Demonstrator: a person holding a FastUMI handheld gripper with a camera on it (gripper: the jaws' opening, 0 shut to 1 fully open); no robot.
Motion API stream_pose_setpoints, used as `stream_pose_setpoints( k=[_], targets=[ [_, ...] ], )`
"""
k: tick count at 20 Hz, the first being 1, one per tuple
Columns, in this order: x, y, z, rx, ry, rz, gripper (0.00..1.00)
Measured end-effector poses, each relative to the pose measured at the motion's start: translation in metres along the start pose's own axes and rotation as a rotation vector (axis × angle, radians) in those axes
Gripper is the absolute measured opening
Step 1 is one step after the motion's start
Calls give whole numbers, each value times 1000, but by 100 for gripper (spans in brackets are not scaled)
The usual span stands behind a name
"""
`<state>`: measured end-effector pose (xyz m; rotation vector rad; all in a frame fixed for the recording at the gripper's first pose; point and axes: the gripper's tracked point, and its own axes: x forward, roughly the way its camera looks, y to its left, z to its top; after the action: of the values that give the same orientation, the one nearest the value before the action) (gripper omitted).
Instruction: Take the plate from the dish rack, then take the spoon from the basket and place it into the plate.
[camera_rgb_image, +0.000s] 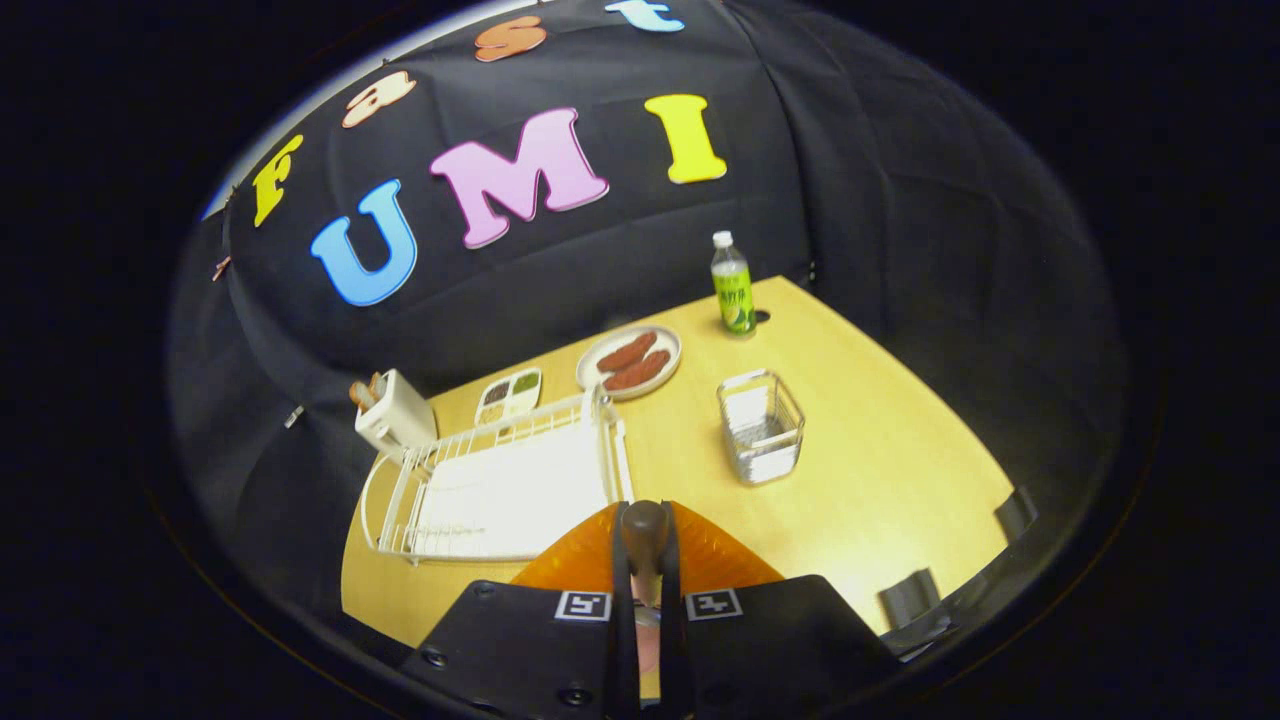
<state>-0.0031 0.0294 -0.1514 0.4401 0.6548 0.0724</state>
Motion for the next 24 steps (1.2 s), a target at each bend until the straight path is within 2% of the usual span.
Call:
stream_pose_setpoints(
  k=[7, 14, 21, 24],
  targets=[
    [23, 71, -84, -48, 144, 112, 12],
    [50, 87, -121, 86, 221, 88, 12],
    [53, 78, -121, 36, 222, 54, 17],
    [44, 70, -122, -8, 227, 30, 61]
  ],
)
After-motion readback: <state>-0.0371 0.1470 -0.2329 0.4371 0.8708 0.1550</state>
